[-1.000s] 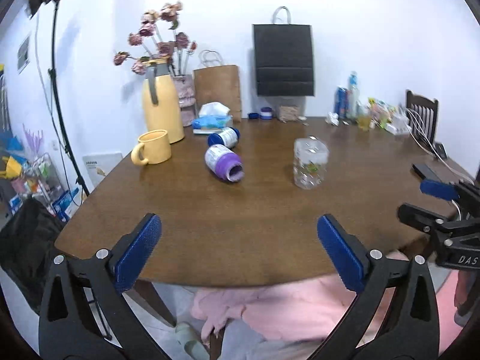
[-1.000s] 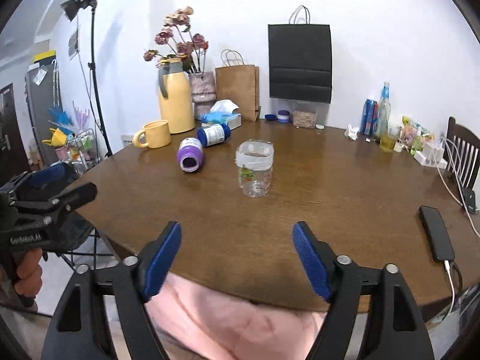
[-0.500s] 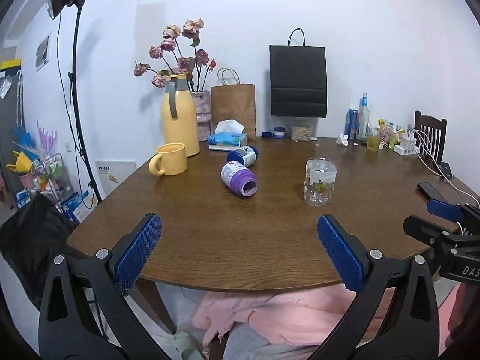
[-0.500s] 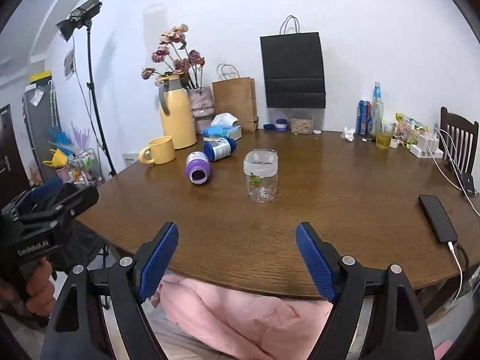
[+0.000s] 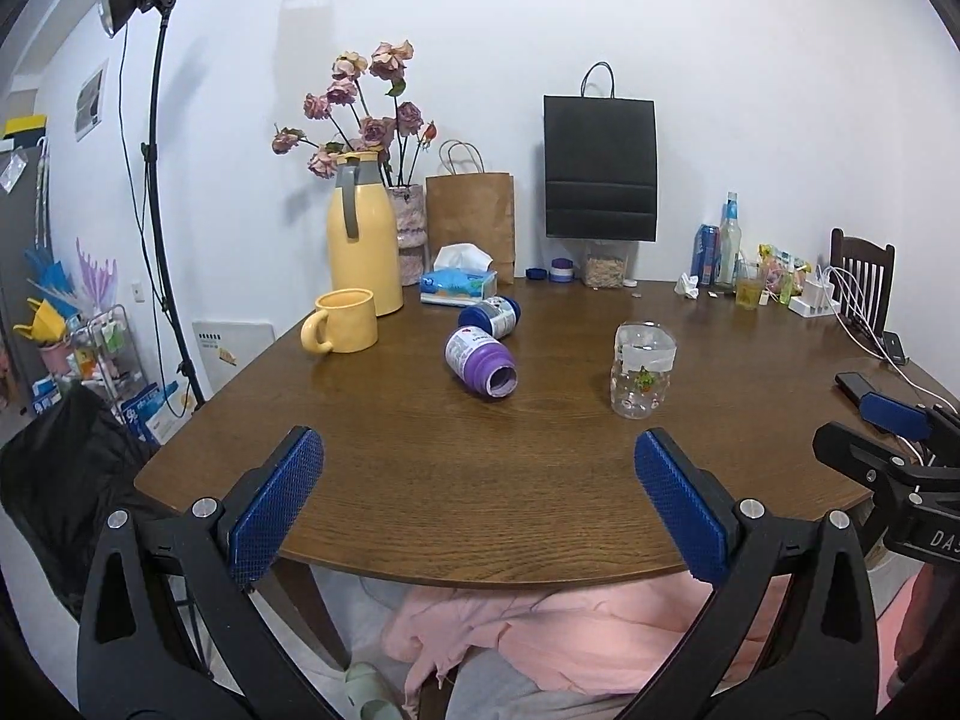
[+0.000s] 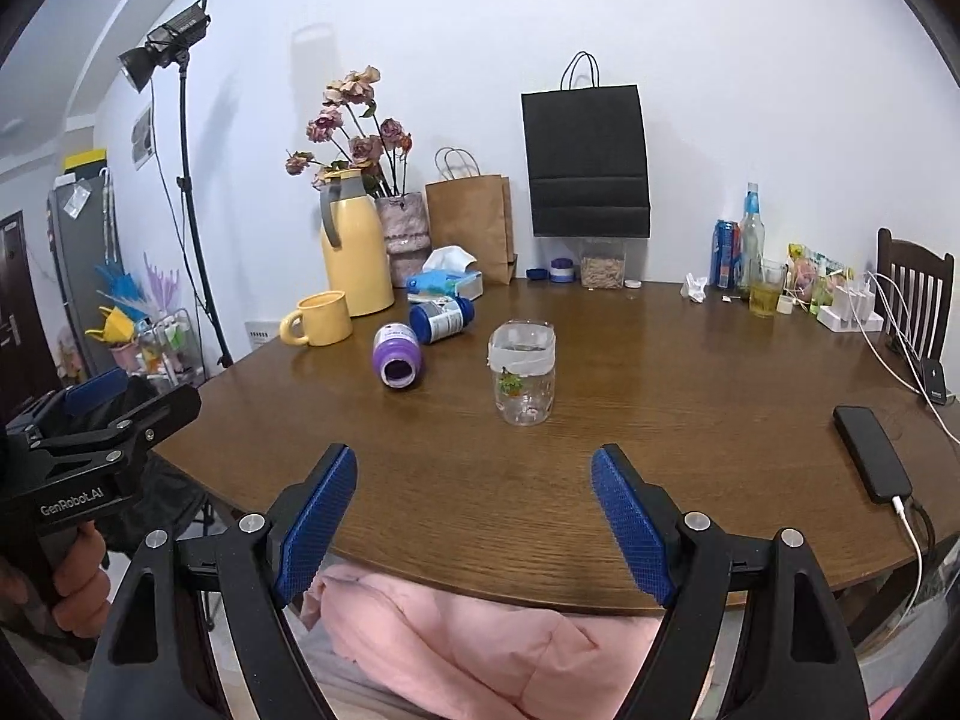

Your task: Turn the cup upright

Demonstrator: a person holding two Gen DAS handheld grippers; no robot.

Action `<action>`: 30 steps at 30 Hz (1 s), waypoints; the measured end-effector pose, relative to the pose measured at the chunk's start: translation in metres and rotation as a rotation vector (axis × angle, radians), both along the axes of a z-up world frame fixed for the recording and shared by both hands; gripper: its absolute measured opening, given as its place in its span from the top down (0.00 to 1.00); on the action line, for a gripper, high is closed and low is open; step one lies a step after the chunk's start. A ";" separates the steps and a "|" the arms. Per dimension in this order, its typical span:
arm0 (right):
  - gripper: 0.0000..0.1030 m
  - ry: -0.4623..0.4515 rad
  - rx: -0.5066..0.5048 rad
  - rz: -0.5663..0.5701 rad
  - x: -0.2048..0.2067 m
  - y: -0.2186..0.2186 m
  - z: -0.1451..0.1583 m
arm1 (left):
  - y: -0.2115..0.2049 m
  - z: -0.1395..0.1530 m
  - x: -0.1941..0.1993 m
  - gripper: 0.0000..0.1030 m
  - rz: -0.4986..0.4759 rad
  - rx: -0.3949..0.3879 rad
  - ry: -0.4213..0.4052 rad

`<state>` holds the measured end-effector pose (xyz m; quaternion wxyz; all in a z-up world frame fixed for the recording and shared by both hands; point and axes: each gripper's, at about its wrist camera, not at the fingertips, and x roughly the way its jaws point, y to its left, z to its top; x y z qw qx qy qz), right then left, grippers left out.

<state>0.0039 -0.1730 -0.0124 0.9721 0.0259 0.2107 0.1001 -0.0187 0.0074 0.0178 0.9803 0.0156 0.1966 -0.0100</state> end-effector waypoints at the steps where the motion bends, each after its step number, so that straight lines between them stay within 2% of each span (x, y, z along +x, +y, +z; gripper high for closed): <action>1: 0.18 0.003 0.000 0.000 0.001 0.000 0.000 | -0.001 0.000 0.000 0.00 0.001 0.000 0.001; 30: 0.18 -0.016 0.010 -0.004 -0.001 -0.001 0.000 | -0.002 0.004 -0.010 0.00 0.002 0.001 -0.031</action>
